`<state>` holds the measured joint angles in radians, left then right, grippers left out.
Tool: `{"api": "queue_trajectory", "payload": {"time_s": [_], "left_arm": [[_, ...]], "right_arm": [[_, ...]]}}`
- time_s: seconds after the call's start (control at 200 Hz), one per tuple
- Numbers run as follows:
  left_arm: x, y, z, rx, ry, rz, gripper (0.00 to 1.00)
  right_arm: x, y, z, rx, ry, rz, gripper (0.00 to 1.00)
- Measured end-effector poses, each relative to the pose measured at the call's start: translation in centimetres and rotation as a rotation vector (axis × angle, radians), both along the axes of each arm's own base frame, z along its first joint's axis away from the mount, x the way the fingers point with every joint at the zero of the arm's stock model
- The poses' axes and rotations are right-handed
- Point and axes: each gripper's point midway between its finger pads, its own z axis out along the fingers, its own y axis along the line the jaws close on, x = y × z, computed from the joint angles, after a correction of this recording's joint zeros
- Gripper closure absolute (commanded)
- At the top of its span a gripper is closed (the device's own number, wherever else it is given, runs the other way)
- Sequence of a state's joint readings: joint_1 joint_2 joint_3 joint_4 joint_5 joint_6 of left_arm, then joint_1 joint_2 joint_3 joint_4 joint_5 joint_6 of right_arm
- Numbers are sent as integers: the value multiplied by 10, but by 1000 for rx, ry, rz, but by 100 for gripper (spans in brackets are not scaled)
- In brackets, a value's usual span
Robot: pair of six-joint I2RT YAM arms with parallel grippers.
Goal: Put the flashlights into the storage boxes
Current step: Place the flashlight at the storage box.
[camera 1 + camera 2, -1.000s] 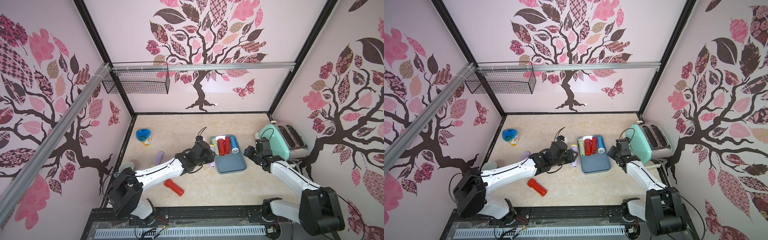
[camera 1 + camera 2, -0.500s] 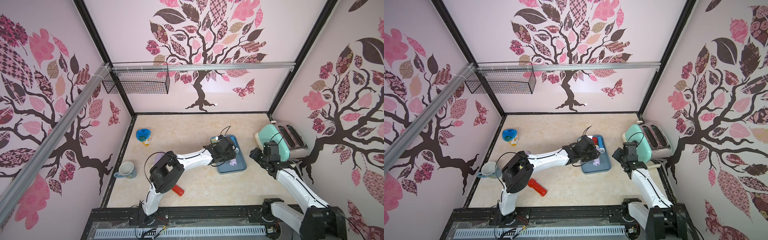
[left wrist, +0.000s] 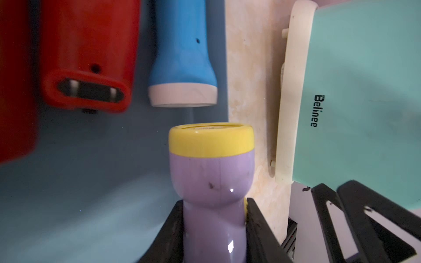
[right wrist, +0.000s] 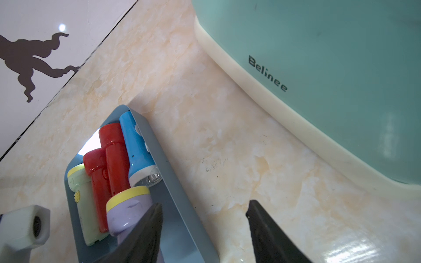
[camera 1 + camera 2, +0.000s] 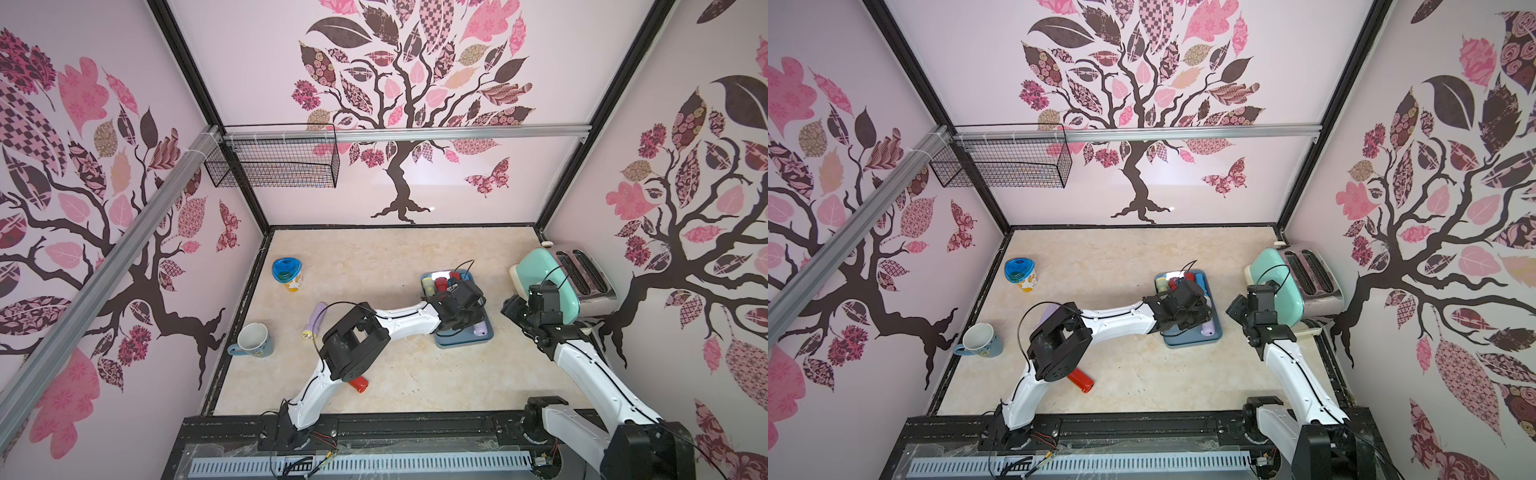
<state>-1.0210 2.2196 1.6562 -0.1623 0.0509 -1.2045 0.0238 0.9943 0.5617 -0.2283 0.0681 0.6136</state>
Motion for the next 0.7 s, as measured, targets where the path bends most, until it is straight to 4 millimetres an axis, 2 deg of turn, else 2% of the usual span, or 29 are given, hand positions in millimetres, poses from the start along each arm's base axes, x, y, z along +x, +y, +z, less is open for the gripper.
{"api": "queue_trajectory", "payload": {"time_s": [0.105,0.33,0.56,0.625,0.7], "left_arm": [[-4,-5,-6,3,6,-12,66],[-5,-2,-28,42,28,-10,64],[-4,-4,-24,38,20,-8,61],[-4,-4,-24,41,18,-9,54],[-4,-4,-25,47,13,-15,35]], "right_arm": [[0,-1,1,-8,-2,0,37],[0,-1,1,-10,-2,1,37],[0,-1,1,-10,-2,1,37],[0,-1,1,-10,-2,1,37],[0,-1,1,-10,-2,1,37]]}}
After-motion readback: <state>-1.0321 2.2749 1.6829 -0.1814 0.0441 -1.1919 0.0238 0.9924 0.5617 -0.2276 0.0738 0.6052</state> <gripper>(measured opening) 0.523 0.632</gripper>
